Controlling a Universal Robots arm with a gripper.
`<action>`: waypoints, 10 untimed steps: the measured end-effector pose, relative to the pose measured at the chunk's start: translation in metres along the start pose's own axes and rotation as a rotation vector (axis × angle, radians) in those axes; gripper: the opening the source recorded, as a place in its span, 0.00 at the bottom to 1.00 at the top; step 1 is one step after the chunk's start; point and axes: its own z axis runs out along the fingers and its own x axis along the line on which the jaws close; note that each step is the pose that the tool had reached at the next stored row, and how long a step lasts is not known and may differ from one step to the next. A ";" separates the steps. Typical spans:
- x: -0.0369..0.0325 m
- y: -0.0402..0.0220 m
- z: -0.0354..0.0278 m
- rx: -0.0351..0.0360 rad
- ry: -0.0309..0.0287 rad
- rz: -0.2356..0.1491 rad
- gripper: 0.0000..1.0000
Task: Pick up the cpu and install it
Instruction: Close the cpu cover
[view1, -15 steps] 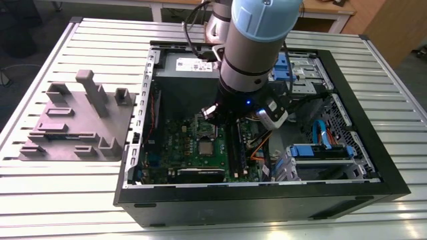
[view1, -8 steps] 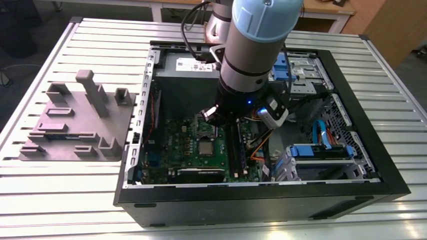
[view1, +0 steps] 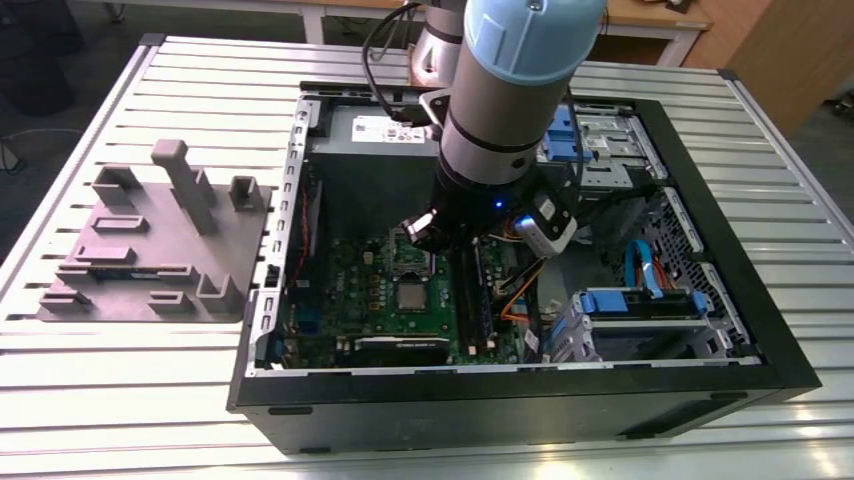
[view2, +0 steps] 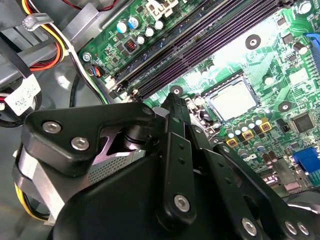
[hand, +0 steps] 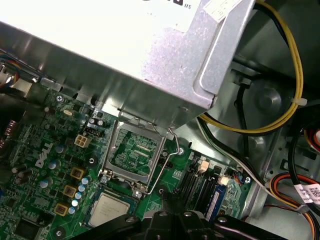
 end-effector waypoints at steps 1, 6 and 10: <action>0.0000 0.0000 0.0000 0.0000 0.0001 0.000 0.10; 0.0000 -0.0001 0.0000 -0.0001 0.0015 -0.013 0.10; 0.0001 -0.0002 0.0000 -0.0007 0.0044 -0.042 0.10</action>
